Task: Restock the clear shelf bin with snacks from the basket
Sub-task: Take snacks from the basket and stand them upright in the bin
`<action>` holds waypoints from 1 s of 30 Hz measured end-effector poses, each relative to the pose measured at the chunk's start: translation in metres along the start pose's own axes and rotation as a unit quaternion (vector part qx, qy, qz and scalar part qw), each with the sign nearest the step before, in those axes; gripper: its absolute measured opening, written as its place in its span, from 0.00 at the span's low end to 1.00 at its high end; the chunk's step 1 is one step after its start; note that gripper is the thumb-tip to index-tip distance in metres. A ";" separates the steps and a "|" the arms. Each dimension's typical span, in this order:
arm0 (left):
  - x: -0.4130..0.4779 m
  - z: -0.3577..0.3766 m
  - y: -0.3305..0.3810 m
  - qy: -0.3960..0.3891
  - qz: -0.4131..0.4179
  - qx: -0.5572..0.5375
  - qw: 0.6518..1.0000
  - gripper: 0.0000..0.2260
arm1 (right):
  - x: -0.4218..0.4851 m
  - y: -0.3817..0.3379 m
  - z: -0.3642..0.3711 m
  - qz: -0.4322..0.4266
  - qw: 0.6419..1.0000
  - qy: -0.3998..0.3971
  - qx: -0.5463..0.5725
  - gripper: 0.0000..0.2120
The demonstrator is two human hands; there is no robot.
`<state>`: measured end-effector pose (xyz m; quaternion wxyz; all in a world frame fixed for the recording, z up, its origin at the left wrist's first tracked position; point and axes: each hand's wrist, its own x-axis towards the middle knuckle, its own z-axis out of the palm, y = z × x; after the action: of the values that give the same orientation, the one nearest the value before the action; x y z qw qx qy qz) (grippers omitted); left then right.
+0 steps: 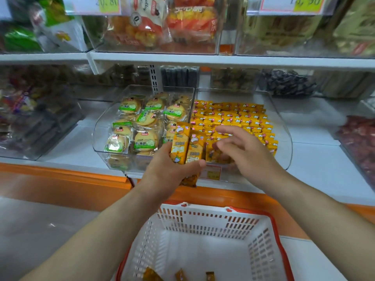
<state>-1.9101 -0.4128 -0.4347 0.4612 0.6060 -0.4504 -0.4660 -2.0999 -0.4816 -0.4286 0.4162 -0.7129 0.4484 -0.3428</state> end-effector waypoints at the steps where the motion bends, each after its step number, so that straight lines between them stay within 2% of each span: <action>1: -0.002 0.004 0.000 -0.019 0.008 0.002 1.000 0.20 | -0.002 -0.001 0.001 0.008 0.999 -0.032 0.037 0.15; 3: -0.003 0.010 -0.001 -0.051 0.018 0.007 0.999 0.19 | -0.003 -0.001 0.000 0.003 0.995 -0.068 0.069 0.16; 6: -0.004 0.018 0.000 -0.084 0.005 -0.031 0.996 0.22 | -0.004 0.000 -0.006 0.026 0.993 -0.048 0.104 0.15; 9: -0.003 0.023 0.002 -0.074 -0.015 -0.096 0.993 0.20 | -0.005 -0.001 -0.019 0.075 0.971 -0.038 0.222 0.12; 12: 0.000 0.023 0.003 -0.048 -0.021 -0.119 0.992 0.14 | -0.007 0.002 -0.028 0.092 0.960 -0.025 0.263 0.10; 15: 0.006 0.021 0.000 -0.023 -0.015 -0.142 0.989 0.09 | -0.011 0.011 -0.029 0.111 0.941 -0.044 0.317 0.06; 17: 0.009 0.019 -0.003 -0.016 -0.010 -0.154 0.988 0.08 | -0.014 0.016 -0.027 0.108 0.945 -0.082 0.297 0.11; 19: 0.010 0.020 -0.005 -0.017 -0.004 -0.161 0.987 0.07 | -0.016 0.016 -0.022 0.104 0.964 -0.125 0.211 0.19; 22: 0.012 0.019 -0.002 -0.015 -0.003 -0.164 0.986 0.04 | -0.010 0.014 -0.019 0.091 0.979 -0.151 0.104 0.15; 24: 0.015 0.014 0.001 0.008 0.001 -0.145 0.989 0.05 | -0.002 0.010 -0.023 0.081 0.978 -0.153 0.115 0.14; 27: 0.019 0.004 0.001 0.048 0.007 -0.110 0.993 0.07 | 0.011 0.008 -0.034 0.067 0.978 -0.100 0.172 0.22; 28: 0.019 0.001 -0.001 0.053 0.012 -0.100 0.993 0.07 | 0.016 0.010 -0.037 0.052 0.984 -0.069 0.158 0.23; 30: 0.020 -0.003 -0.005 0.056 0.012 -0.077 0.995 0.07 | 0.025 0.016 -0.040 0.002 0.998 0.005 0.060 0.24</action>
<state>-1.9039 -0.4307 -0.4418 0.5369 0.5883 -0.3935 -0.4591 -2.1310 -0.5199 -0.4229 0.4568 -0.6840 0.4308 -0.3713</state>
